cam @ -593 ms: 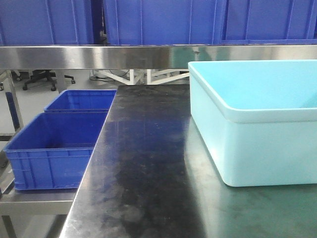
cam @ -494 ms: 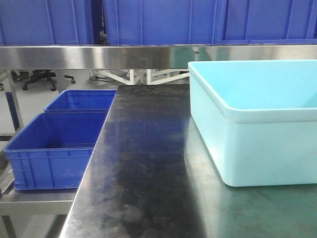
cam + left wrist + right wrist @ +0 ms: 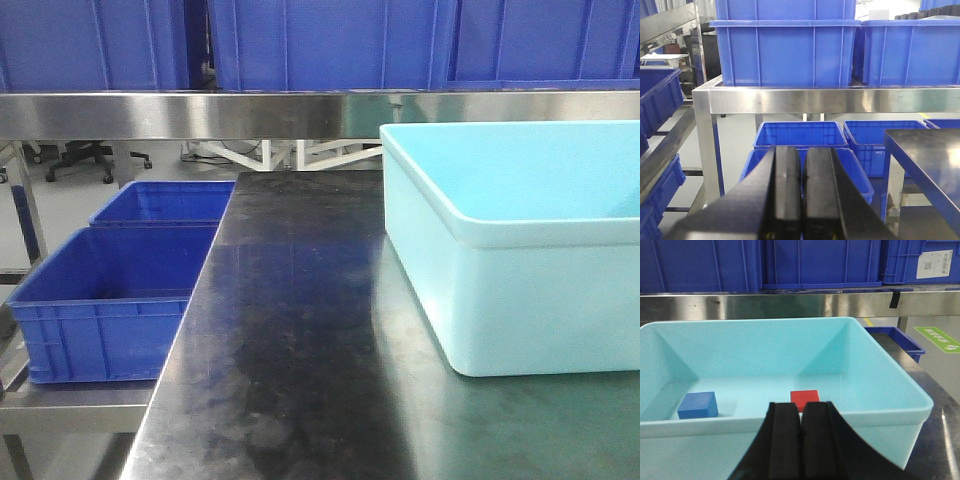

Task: Pick red cube and place on left shelf
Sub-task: 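Move the right gripper over the light-blue bin toward the red cube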

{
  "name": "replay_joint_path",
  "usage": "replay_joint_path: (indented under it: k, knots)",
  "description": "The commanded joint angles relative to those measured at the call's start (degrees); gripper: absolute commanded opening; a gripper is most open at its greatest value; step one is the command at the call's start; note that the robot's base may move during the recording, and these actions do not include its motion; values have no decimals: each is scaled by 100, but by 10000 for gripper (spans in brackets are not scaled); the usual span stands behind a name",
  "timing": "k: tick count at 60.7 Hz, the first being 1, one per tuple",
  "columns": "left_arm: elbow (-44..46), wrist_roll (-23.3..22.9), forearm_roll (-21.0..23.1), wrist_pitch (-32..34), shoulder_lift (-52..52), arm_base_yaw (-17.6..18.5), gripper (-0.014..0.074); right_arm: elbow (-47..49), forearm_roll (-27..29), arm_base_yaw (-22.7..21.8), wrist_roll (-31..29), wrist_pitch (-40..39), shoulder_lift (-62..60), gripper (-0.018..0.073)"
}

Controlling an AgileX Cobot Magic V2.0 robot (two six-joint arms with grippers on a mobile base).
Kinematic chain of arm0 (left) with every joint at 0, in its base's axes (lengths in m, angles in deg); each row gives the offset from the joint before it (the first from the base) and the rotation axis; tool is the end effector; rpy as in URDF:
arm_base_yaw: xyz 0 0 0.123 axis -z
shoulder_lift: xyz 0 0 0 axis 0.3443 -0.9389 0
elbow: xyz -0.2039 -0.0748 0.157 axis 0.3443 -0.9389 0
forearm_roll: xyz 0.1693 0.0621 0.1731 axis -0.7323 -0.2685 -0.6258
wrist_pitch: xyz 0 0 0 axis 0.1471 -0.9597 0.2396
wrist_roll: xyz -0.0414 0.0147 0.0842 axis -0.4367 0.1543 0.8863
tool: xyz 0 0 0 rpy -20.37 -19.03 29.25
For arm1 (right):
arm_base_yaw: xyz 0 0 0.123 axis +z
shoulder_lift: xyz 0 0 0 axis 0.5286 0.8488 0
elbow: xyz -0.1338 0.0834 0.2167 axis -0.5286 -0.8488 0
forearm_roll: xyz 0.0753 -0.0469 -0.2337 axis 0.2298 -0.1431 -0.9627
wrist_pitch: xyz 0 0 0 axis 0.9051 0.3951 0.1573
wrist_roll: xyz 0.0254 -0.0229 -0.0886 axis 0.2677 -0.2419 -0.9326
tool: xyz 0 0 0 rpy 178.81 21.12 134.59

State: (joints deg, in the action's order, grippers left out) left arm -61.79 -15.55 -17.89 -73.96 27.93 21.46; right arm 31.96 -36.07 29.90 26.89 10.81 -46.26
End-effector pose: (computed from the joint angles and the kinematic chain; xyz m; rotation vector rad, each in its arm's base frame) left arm 0.0754 -0.0017 0.2113 -0.0015 1.4856 -0.0390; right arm 0.0762 -0.0027 0.1970 0.0778 1.5790 0.0209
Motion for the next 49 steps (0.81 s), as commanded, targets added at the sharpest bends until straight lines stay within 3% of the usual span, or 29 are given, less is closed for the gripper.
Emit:
replay_joint_path:
  k: [1, 31, 49]
  knots:
    - [-141, 1, 0, 474, 94, 21, 101, 97, -60, -32, -38, -544, -122, 48]
    - [-141, 1, 0, 474, 94, 21, 101, 97, -134, -32, -43, -640, -122, 48]
    - [-141, 1, 0, 474, 94, 21, 101, 213, -92, -23, 82, -1219, -62, 48]
